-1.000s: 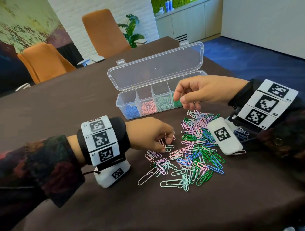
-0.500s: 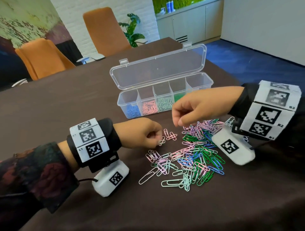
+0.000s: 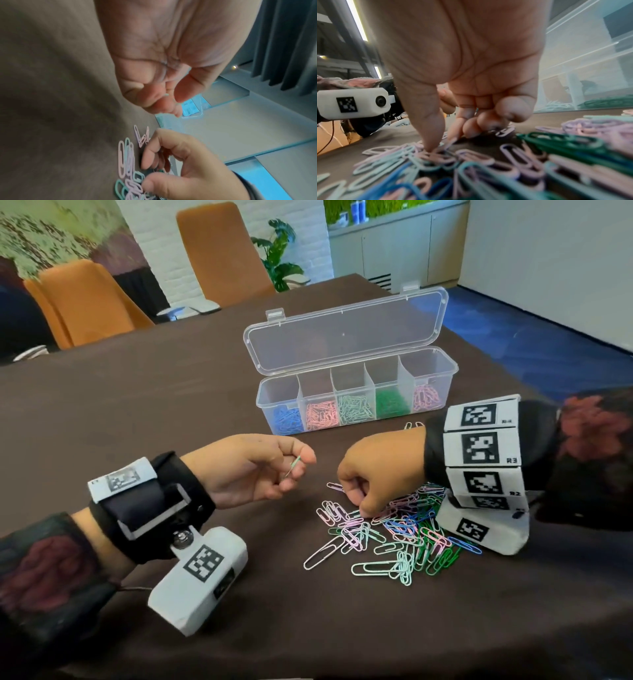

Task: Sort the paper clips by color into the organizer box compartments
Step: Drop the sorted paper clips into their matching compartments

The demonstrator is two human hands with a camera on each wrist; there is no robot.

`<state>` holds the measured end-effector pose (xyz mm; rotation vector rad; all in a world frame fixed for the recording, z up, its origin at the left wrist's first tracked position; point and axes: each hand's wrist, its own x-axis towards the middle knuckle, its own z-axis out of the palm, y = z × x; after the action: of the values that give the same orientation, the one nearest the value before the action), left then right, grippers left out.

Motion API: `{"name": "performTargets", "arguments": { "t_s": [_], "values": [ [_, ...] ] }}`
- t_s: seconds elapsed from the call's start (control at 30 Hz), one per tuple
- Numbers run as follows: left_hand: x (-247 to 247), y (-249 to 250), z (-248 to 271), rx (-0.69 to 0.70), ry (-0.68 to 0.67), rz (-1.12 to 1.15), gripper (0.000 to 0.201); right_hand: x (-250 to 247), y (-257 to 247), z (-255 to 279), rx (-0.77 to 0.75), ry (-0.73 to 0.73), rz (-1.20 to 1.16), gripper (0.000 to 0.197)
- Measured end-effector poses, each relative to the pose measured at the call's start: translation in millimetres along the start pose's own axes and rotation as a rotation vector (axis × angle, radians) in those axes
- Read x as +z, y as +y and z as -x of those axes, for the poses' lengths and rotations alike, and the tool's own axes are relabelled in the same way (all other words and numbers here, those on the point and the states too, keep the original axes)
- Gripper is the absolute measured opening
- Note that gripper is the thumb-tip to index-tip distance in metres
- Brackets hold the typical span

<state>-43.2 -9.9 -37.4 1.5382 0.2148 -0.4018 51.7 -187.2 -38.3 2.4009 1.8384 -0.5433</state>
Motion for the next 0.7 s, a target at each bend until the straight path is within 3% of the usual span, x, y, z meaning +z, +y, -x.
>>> {"name": "performTargets", "arguments": {
  "t_s": [0.1,0.17,0.37,0.5,0.6,0.7],
  "values": [
    [4.1,-1.5,0.9,-0.007,-0.069,-0.008,0.011,0.8,-3.0,2.6,-0.014,0.017,0.036,0.023],
    [8.0,0.1,-0.6,-0.01,-0.077,-0.165,0.003,2.3,-5.4,3.1,-0.025,0.037,0.055,0.027],
    [21.0,10.3,-13.7,0.134,-0.074,-1.244,0.009,-2.7,1.5,12.5,0.045,0.038,-0.083,0.028],
    [29.3,8.7,-22.5,0.136,-0.072,-1.43,0.013,-10.3,27.4,26.0,0.082,0.118,-0.57,0.026],
    [31.0,9.2,-27.5,0.112,-0.08,-1.454,0.007,-7.3,41.1,35.6,0.085,0.213,-1.057,0.028],
    [31.7,9.8,-29.8,0.086,-0.098,-1.441,0.011,1.3,49.2,40.5,0.132,0.252,-1.391,0.027]
  ]
}}
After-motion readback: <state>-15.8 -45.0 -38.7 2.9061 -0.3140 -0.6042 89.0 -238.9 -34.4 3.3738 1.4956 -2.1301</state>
